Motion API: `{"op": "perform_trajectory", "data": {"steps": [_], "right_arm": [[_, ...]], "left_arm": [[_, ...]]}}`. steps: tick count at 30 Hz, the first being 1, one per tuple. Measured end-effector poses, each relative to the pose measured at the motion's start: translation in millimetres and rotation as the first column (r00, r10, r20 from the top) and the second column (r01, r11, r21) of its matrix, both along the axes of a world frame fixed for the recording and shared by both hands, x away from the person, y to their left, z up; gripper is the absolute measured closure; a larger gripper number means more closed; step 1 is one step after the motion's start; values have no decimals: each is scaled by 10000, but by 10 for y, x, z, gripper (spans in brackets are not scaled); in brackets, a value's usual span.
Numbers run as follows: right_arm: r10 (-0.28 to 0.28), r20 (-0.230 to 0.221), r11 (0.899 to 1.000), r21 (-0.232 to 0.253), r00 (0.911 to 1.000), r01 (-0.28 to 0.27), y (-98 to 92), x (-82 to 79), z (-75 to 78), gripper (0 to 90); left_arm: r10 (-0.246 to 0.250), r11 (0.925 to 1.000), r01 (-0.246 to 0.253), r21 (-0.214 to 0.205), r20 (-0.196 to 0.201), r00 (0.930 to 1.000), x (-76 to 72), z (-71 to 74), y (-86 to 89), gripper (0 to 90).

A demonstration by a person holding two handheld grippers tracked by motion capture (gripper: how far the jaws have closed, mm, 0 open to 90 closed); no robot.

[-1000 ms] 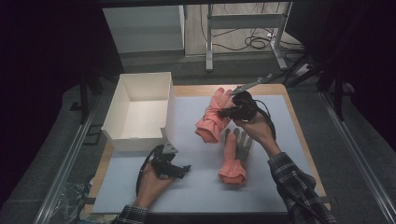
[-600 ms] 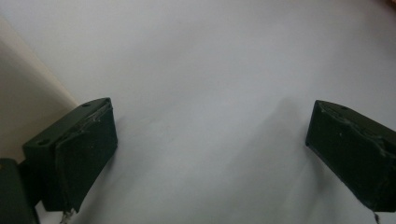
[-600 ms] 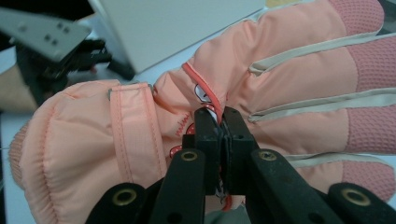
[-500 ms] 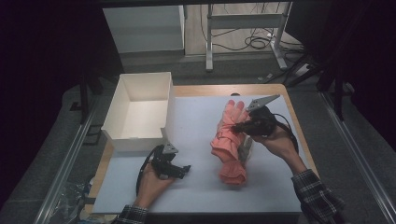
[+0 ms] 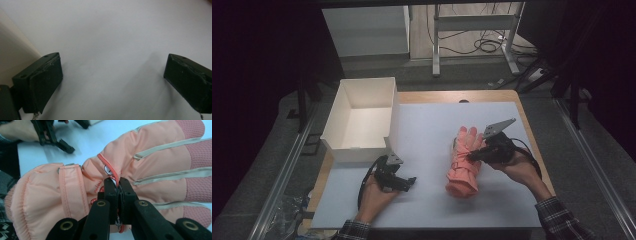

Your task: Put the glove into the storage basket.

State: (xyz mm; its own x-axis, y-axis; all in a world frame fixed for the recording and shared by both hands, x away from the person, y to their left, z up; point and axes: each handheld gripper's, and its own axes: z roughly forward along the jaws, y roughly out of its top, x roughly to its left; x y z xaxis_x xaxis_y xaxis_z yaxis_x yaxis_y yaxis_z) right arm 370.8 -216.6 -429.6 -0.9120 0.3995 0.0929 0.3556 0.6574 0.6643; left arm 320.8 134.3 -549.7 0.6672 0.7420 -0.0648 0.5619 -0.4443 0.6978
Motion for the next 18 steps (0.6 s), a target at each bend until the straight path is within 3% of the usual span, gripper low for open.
{"op": "perform_trajectory", "data": {"steps": [6,13,18], "right_arm": [[178,44,9992,-353,9998,-176,71,57,-172,859],[40,211,9914,-1309,9998,-12,152,76,-286,856],[-199,130,9909,-1329,9997,214,171,67,-369,856]], "left_arm": [[-1,10000,1,-6,0,10000,0,0,0,22],[-6,10000,6,63,8,10000,-3,1,-3,22],[-3,10000,3,83,15,10000,-4,0,-6,22]]}}
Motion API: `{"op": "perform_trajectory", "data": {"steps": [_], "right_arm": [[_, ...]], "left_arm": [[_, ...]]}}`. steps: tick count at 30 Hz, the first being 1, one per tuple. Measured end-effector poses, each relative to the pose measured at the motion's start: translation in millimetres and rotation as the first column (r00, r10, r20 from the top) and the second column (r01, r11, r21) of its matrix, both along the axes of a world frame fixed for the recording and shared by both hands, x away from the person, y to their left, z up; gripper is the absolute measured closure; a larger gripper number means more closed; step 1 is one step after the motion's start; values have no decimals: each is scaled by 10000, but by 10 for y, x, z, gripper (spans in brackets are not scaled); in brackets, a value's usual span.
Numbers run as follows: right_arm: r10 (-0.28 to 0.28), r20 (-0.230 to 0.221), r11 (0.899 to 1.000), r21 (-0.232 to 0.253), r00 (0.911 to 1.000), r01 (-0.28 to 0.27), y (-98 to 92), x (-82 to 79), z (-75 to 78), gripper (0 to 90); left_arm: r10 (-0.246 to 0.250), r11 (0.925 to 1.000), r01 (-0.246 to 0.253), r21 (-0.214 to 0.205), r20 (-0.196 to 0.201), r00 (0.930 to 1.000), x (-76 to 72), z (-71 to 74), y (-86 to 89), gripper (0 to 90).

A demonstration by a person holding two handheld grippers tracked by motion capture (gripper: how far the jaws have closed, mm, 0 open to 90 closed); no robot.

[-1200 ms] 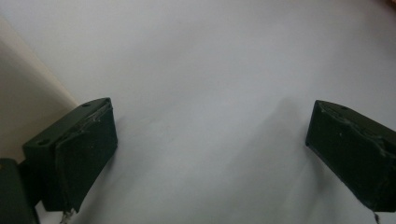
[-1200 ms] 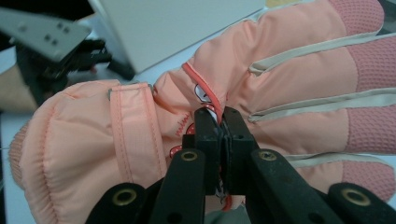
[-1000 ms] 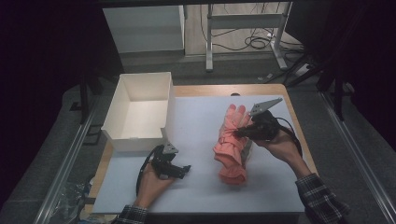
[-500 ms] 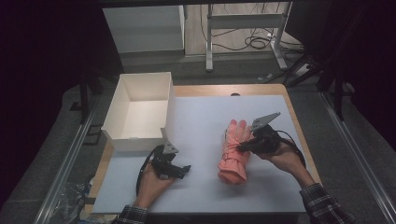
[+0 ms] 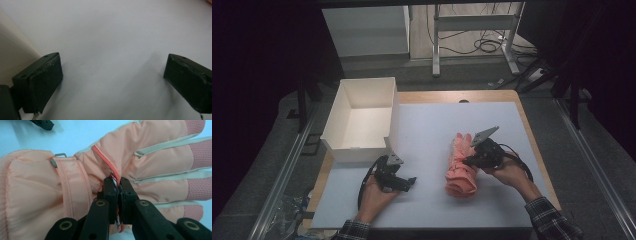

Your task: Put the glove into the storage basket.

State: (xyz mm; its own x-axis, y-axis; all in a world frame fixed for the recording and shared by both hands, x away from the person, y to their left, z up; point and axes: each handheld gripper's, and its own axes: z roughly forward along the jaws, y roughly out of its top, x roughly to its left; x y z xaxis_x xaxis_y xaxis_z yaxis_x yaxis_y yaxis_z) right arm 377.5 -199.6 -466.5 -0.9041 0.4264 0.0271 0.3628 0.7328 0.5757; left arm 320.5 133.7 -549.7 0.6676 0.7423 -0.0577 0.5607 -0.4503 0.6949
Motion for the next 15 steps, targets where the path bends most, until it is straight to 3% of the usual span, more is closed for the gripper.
{"op": "perform_trajectory", "data": {"steps": [4,7,9,11,15], "right_arm": [[-220,6,9994,258,9998,220,-34,-25,-15,813],[-415,394,9981,466,9984,396,-57,-81,-3,674],[-466,439,9975,549,9979,441,-66,-89,7,653],[-696,501,9923,1059,9963,640,-112,-113,71,568],[-927,642,9864,1422,9936,829,-162,-137,136,531]], "left_arm": [[-4,10000,4,-1,1,10000,1,0,1,21],[-7,10000,7,-1,-3,10000,1,1,1,21],[-6,10000,6,5,-3,10000,1,1,1,22],[1,10000,-1,7,3,10000,0,0,-1,21],[28,10000,-28,-5,13,10000,-1,-1,-5,21]]}}
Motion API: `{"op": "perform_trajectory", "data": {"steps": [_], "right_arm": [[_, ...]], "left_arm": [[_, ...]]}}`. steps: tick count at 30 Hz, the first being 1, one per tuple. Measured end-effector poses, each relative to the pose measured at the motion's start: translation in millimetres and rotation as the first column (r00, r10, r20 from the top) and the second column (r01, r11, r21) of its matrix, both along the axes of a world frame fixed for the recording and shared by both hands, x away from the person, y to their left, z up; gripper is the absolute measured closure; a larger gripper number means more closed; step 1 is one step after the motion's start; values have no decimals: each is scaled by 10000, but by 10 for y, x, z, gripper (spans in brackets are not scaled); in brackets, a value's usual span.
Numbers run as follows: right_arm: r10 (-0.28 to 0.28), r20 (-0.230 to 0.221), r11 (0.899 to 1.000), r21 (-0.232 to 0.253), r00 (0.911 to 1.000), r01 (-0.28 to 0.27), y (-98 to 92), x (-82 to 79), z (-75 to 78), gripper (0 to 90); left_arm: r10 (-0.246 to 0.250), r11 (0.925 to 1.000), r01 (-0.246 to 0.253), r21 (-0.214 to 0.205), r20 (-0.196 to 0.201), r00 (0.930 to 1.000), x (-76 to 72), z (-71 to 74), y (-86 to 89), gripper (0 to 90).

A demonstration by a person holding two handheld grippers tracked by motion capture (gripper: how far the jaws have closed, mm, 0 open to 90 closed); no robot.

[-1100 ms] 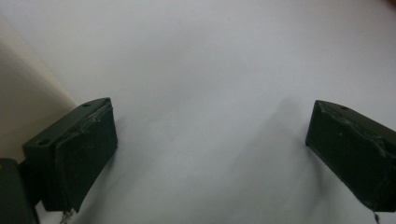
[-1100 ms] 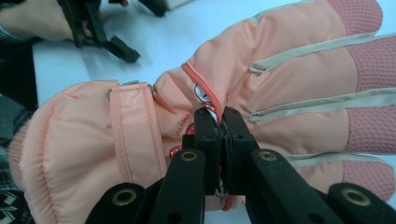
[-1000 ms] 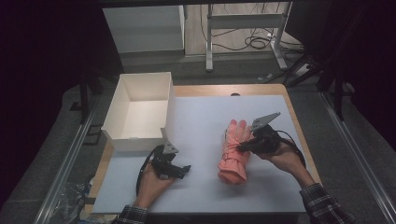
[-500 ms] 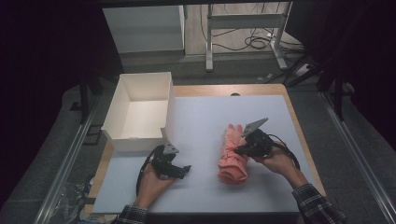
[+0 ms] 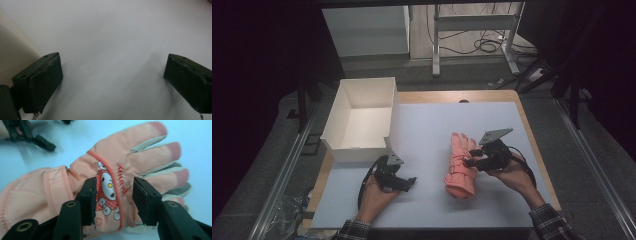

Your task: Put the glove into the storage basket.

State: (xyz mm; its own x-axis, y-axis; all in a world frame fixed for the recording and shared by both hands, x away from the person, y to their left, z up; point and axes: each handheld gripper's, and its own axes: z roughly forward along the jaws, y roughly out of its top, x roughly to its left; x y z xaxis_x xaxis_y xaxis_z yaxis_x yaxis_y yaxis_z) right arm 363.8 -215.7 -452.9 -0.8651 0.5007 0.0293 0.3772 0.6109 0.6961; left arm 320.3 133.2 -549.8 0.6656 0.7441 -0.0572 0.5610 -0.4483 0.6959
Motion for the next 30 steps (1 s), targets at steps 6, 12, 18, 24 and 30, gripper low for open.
{"op": "perform_trajectory", "data": {"steps": [6,12,18,24,30], "right_arm": [[-629,470,9977,279,9969,616,-151,-49,82,517],[-1164,467,9929,291,9921,1152,-339,-155,24,576],[-1518,48,9871,523,9884,1514,-486,-316,-127,711],[-1366,-569,9895,404,9890,1390,-513,-494,-430,828],[-1202,-908,9904,568,9886,1257,-456,-637,-628,849]], "left_arm": [[10,10000,-10,39,16,10000,-3,0,-5,22],[25,10000,-25,27,-7,10000,-4,0,-6,22],[3,10000,-3,55,-5,10000,-4,0,-5,22],[17,10000,-17,42,0,10000,-5,-1,-7,22],[18,10000,-18,45,2,10000,-5,-1,-7,22]]}}
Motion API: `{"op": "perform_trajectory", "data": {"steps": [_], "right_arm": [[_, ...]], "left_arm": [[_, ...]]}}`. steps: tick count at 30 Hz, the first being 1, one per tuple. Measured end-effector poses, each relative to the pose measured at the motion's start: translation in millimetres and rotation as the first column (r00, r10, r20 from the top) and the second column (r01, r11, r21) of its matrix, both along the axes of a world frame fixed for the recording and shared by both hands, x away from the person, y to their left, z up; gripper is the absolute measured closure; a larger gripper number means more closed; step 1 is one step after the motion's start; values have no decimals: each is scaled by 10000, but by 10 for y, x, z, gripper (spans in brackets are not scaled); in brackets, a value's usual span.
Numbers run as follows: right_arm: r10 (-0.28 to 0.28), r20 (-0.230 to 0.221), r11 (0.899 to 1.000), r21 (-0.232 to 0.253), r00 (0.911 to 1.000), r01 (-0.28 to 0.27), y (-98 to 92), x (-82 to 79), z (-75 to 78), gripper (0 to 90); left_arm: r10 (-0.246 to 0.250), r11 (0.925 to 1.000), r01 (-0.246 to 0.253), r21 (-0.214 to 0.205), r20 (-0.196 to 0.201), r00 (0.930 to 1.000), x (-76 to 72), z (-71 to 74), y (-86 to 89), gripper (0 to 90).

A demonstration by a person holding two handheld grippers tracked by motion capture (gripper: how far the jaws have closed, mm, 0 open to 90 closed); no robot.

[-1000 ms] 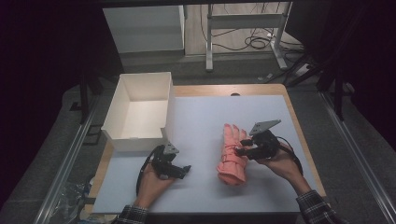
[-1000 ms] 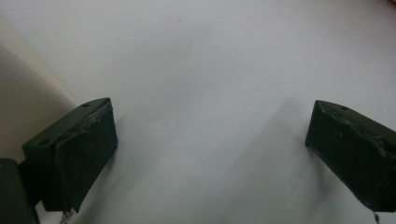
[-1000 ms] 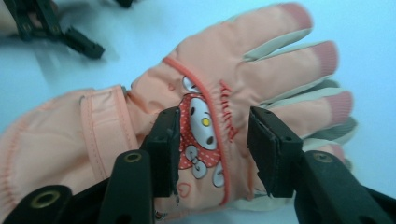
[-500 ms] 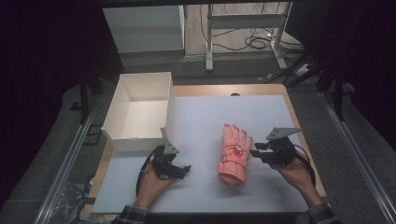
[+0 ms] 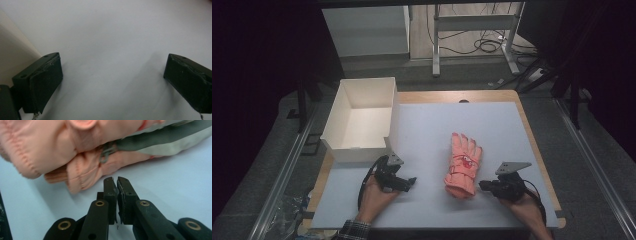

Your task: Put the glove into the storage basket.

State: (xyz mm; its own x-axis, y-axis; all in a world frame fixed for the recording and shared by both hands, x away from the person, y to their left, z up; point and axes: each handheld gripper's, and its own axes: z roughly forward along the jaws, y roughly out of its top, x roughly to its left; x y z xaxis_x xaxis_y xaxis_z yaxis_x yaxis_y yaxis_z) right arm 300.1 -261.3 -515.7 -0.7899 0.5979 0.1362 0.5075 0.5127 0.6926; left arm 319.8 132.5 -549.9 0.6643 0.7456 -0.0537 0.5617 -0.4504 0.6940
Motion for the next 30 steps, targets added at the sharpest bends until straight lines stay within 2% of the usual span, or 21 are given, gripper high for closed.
{"op": "perform_trajectory", "data": {"steps": [14,30], "right_arm": [[248,95,9995,167,9996,-249,206,-44,-99,848],[584,311,9983,-29,9978,-584,534,-30,-129,838]], "left_arm": [[-6,10000,6,22,11,10000,0,0,-2,21],[-7,10000,7,33,16,10000,0,-2,-5,19]]}}
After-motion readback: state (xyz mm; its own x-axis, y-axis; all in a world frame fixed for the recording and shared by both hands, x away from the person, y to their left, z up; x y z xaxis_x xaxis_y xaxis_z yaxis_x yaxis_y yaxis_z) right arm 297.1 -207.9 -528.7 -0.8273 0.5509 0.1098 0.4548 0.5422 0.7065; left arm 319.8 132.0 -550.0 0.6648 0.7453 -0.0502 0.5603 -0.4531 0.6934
